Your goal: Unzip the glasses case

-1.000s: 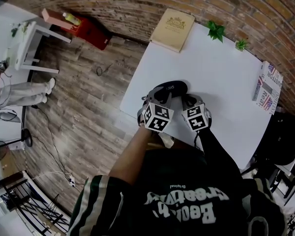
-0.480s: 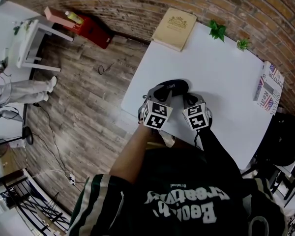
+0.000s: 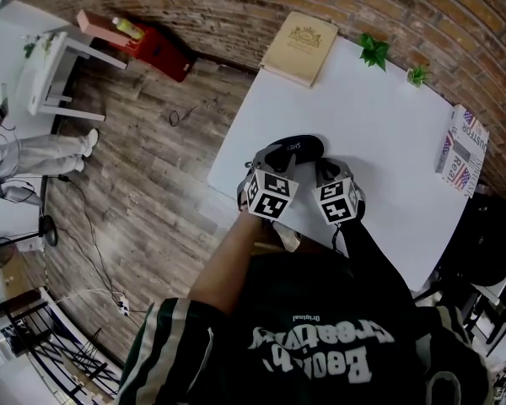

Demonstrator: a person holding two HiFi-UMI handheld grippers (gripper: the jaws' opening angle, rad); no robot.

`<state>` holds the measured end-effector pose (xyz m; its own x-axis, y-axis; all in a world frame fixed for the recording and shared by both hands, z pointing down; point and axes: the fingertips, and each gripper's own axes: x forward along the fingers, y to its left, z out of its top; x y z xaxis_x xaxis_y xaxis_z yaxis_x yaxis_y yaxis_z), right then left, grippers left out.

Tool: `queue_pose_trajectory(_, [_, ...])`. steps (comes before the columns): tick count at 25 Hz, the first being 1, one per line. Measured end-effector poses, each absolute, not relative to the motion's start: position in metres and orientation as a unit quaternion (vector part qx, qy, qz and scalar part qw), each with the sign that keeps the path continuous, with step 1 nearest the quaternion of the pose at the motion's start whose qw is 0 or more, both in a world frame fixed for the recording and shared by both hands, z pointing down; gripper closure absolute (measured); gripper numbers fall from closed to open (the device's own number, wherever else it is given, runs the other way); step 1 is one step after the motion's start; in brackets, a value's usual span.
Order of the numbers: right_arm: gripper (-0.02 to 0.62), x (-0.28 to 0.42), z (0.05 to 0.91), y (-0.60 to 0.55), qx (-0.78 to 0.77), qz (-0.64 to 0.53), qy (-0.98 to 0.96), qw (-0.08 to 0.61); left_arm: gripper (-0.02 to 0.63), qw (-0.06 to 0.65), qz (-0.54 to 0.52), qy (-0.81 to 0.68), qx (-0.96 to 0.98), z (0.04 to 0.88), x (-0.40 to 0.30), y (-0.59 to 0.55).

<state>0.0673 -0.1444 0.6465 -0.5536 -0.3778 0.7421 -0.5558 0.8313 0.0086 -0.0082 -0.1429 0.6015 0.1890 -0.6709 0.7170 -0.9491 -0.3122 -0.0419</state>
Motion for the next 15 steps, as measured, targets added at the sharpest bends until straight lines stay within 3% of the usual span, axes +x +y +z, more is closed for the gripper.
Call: queue_pose_trajectory(15, [0.580, 0.079, 0.645, -0.158, 0.265, 0.058, -0.870, 0.412, 0.499, 0.218, 0.340, -0.545, 0.735, 0.602, -0.008, -0.144])
